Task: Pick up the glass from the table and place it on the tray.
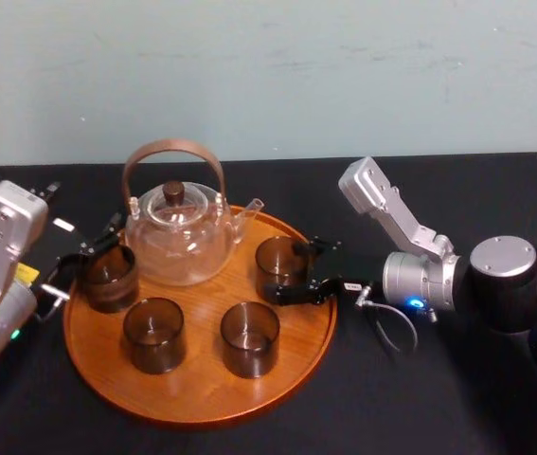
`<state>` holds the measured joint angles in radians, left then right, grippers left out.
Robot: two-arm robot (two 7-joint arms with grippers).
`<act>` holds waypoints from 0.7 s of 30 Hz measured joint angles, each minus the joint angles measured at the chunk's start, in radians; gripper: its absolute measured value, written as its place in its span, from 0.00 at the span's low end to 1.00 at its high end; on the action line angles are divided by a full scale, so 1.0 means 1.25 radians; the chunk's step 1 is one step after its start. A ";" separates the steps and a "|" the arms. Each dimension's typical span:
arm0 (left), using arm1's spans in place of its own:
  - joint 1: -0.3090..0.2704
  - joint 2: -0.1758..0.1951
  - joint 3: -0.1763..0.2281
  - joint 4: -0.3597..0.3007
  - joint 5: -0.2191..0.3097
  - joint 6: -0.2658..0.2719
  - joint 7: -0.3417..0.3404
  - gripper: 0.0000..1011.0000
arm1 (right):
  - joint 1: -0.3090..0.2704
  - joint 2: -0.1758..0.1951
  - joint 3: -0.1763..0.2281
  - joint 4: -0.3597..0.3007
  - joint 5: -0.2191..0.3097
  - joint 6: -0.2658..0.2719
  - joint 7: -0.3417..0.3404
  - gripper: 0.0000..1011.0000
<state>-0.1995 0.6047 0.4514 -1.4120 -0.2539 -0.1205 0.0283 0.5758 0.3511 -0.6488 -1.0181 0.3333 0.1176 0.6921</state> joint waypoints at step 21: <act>0.000 0.000 0.000 0.000 0.000 0.000 0.000 0.99 | -0.012 0.015 0.014 -0.022 0.017 -0.003 0.016 0.99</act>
<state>-0.1995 0.6047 0.4514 -1.4120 -0.2539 -0.1205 0.0283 0.5609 0.3694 -0.6316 -1.0453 0.3550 0.1140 0.7115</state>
